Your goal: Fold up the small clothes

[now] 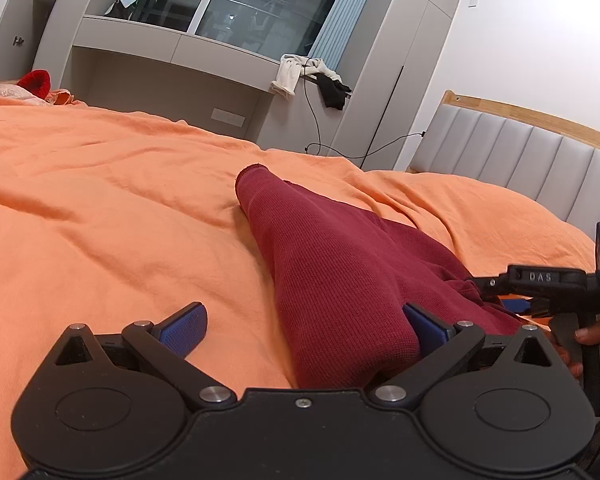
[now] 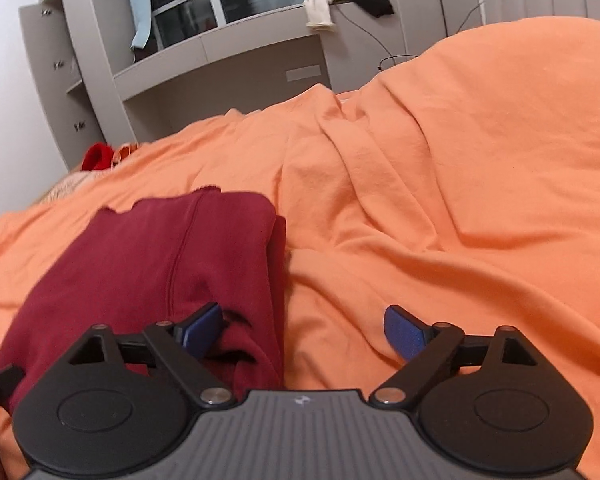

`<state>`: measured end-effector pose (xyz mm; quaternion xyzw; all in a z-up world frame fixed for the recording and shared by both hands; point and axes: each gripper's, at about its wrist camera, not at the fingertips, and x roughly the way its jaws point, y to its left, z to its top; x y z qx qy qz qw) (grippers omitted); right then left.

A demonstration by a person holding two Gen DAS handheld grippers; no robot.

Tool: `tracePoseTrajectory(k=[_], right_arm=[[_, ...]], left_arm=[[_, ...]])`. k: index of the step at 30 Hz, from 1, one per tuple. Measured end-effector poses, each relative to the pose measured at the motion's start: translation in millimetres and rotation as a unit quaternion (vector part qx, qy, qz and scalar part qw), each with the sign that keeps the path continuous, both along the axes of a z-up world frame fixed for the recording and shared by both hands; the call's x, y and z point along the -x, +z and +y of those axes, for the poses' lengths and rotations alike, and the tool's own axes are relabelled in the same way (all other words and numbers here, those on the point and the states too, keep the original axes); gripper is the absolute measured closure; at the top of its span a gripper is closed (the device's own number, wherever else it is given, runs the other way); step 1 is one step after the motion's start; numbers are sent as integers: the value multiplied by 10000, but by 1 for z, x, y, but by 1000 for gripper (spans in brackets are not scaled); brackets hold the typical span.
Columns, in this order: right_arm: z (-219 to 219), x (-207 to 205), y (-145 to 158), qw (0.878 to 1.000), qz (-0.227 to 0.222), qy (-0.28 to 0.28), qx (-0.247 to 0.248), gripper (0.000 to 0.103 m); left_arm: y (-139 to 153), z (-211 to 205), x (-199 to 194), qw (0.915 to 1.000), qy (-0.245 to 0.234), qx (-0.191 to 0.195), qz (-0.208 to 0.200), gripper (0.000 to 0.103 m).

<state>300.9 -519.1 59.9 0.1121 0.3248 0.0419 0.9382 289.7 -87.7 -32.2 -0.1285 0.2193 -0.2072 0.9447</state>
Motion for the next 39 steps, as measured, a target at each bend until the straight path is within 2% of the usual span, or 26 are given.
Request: tracePoseTrajectory(k=[8,11,13,17,19,21,23,24,27,30,35,39], right_arm=[[13,4,1,9983,46,153,552,4],[12,6,6,9980,14,225,589,3],[6,9,12,9989,-131,247,388,0],[-11,9,19,9964,-526,308,-594,0],[-16,3,16,9933,-552,225,-989,5],[-18,-6,10,9910,-467,200,-1238,20],[-19,-14,3,9898,-352,146,-1372,26],[-20,-18,-1,9892,-300,121,-1430,36],[-17,-28,-12,9875,-99,113,-1568,52],[-6,-30,-17,9903,-26,177,-1376,58],[13,-25,-12,9969,-234,358,-664,63],[18,-22,-13,9972,-250,362,-598,64]], left_arm=[[0,0,0,10000,-1,-2,0,0],[-1,0,0,10000,-2,0,-1,0],[0,-1,0,10000,3,3,-1,0],[0,-1,1,10000,3,1,-4,0],[0,-1,0,10000,2,2,-4,0],[0,-1,1,10000,2,2,-5,0],[0,-1,1,10000,2,2,-4,0],[0,-1,1,10000,3,2,-5,0],[0,-1,1,10000,3,2,-7,0],[0,-1,1,10000,2,0,-8,0],[-1,-1,1,10000,3,1,-11,0],[1,-1,1,10000,9,-3,1,0]])
